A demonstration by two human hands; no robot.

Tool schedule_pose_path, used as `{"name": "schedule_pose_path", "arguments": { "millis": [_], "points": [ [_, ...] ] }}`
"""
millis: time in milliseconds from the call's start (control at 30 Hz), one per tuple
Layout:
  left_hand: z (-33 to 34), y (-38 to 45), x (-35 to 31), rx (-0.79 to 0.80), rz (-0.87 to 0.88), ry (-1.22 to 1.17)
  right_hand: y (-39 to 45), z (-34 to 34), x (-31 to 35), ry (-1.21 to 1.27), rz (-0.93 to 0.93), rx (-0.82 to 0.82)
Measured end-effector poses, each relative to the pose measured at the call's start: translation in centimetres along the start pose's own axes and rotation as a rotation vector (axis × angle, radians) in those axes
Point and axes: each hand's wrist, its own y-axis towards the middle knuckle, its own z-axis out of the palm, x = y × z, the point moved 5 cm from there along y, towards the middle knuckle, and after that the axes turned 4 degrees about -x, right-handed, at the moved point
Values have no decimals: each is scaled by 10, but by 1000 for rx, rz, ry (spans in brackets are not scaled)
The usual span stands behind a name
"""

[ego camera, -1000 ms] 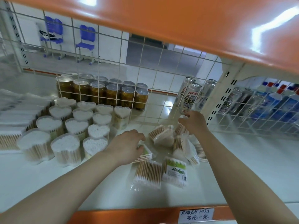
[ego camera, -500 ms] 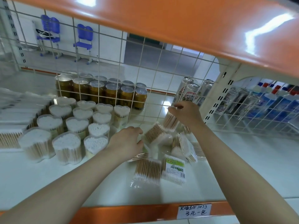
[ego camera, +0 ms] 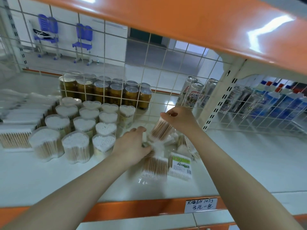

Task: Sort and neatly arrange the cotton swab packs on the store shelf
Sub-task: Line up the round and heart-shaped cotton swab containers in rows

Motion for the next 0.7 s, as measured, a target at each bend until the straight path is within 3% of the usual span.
{"name": "schedule_pose_path", "arguments": {
  "millis": [233, 467, 700],
  "points": [
    [1, -6, 8, 9, -4, -6, -19, 11, 20, 97, -26, 102],
    [-1, -8, 17, 83, -48, -233, -31, 11, 32, 229, -106, 102],
    [-9, -11, 17, 1, -102, -258, -38, 9, 36, 357, -134, 149]
  ]
}}
